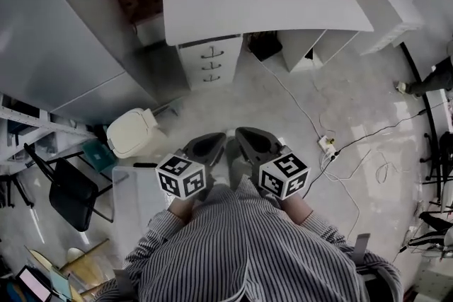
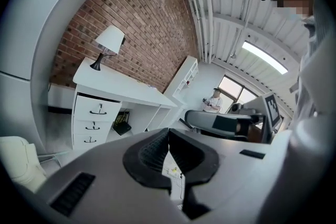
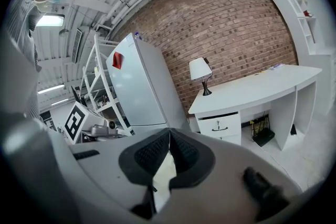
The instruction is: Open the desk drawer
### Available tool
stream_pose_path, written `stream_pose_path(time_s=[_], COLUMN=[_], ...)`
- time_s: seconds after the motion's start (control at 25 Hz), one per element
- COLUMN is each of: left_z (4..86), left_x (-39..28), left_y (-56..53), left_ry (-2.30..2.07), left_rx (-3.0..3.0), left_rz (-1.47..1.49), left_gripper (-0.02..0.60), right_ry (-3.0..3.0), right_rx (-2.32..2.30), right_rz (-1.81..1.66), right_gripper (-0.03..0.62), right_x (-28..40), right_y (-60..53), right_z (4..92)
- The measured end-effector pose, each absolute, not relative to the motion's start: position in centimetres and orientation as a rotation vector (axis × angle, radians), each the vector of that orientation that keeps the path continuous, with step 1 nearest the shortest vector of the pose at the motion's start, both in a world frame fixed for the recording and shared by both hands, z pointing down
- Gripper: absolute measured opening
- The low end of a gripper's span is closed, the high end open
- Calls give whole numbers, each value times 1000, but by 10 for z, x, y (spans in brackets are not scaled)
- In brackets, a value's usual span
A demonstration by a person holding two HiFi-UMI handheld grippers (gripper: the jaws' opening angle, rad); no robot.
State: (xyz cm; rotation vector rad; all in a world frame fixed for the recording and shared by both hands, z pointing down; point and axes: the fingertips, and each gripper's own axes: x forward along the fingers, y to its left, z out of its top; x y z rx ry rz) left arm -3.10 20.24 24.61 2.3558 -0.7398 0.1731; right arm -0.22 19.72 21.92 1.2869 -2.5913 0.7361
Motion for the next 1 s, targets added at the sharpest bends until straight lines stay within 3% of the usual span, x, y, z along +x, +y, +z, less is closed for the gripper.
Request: stream_pose_path(time_s=[0.48,1.0], left_z=[241,246], left_x=[-9,8], left_y=[37,-59], left_ry=[-900,-1020], left_rx=[2337,2280], left_rz=[146,94], left_gripper=[14,14], right_ry=[-2667,-2679], right_rx=[1106,1006], right_rz=[714,731], right_gripper=[17,17], right_x=[17,44], right_y=[21,-77], right_z=[212,222])
